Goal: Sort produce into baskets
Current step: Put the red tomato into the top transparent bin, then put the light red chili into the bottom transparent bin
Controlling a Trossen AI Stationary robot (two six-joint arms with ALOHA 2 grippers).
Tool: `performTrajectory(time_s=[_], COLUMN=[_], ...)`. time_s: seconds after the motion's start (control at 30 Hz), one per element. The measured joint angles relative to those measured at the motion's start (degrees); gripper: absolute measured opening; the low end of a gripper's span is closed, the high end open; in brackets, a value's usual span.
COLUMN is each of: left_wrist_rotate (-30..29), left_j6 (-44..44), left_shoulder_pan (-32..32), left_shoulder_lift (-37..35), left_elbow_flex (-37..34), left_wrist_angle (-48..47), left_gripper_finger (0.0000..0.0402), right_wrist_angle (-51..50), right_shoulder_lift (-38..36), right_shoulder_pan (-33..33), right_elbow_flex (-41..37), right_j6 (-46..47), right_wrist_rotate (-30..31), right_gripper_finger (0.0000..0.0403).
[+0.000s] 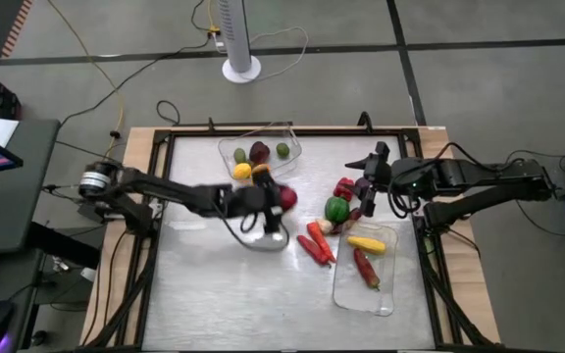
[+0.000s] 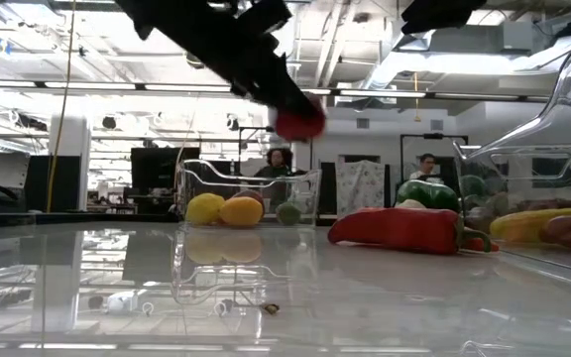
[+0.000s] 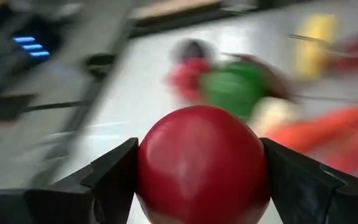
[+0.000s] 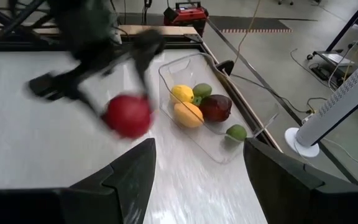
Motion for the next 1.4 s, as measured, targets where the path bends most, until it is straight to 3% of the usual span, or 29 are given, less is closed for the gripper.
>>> performTrajectory(time_s=[0.17,0.47,0.77,1.0,1.2,1.27,1.4], left_wrist_rotate=[-4.8,-2.5,-1.4,-1.6,-0.9,2.0,14.1], left_j6=[-0.7,-2.3,-4.7,-3.4,-3.5,-3.7,-4.3], left_shoulder_pan=[7.1,18.0,21.5,21.6,20.5,19.9,16.3], left_shoulder_lift=[-3.6,-2.7,-2.7,-3.4,-3.4,-3.4,-2.4], left_elbow_flex=[0.0,0.0,0.0,1.9,2.5,2.5,2.6], left_wrist_angle=[-2.8,-6.3,-16.9,-17.9,-17.8,-17.8,-12.1], left_gripper_finger=[0.0287,0.0289,0.0303,0.0359,0.037,0.037,0.037], right_wrist_angle=[-0.4,-1.5,-2.1,-3.1,-3.1,-3.1,-2.9], right_shoulder_lift=[0.6,2.1,2.1,2.1,2.1,2.1,2.1], right_shoulder_pan=[0.0,0.5,0.5,0.5,0.5,0.5,0.1], right_elbow_flex=[0.0,0.0,0.0,0.0,0.0,0.0,0.0], right_j6=[0.5,1.0,1.6,2.4,3.1,3.1,2.7], right_wrist_rotate=[0.1,0.1,0.1,-2.0,-2.0,-2.0,-2.0], right_gripper_finger=[0.0272,0.0272,0.0272,0.0272,0.0272,0.0272,0.0272])
